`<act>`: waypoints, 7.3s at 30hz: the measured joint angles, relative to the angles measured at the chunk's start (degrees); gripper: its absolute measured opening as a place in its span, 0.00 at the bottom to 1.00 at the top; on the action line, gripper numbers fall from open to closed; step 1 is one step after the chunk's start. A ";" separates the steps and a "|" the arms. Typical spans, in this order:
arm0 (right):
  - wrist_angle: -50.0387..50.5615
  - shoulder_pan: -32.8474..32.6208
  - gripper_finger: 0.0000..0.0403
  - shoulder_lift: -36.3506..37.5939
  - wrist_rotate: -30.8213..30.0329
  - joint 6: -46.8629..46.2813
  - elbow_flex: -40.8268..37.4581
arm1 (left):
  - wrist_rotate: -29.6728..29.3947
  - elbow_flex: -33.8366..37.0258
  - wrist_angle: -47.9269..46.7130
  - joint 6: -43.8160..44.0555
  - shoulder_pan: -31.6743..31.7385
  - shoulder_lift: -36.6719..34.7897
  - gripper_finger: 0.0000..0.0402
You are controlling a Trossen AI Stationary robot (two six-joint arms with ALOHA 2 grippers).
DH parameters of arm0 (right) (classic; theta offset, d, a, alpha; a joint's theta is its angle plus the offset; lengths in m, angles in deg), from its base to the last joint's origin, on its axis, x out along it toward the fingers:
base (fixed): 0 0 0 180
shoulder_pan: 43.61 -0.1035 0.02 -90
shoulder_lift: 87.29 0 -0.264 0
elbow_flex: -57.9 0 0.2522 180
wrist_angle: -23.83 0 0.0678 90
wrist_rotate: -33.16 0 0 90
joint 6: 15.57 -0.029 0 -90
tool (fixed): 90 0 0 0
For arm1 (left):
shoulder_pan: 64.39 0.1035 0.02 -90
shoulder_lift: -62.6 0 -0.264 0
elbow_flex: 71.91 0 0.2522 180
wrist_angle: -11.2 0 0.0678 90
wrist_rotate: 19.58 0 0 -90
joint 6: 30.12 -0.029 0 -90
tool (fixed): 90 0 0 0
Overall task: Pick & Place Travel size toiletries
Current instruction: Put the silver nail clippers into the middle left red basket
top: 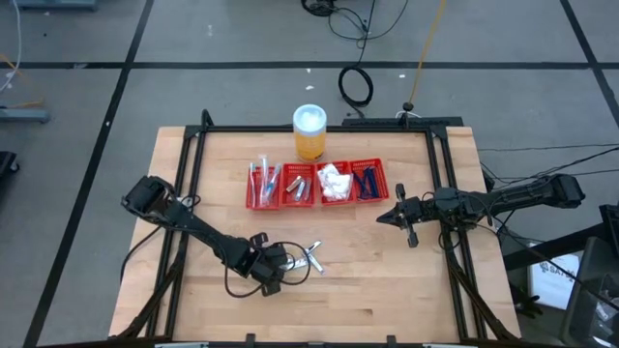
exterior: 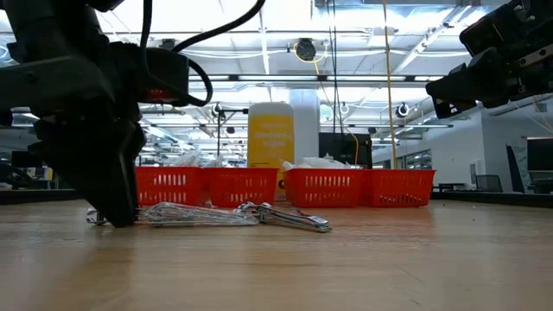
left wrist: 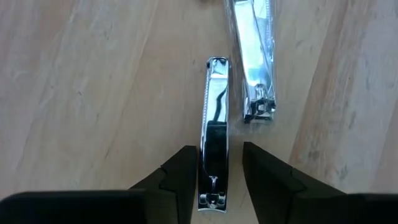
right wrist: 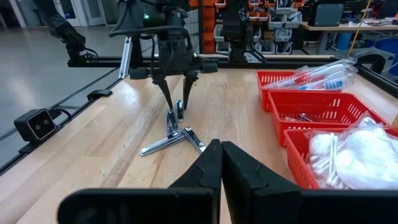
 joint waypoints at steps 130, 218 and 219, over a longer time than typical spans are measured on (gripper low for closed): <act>26.99 0.00 0.00 30.72 0.24 1.55 0.12 | -17.07 -1.30 5.89 -23.50 13.10 -16.43 0.07; 26.53 0.02 0.00 30.30 -5.73 -0.22 -0.01 | -16.31 4.10 20.92 -7.50 31.43 -9.06 0.27; 26.53 0.01 0.00 30.30 -5.73 -0.22 -0.01 | -16.30 4.10 20.92 -7.55 31.43 -9.06 0.27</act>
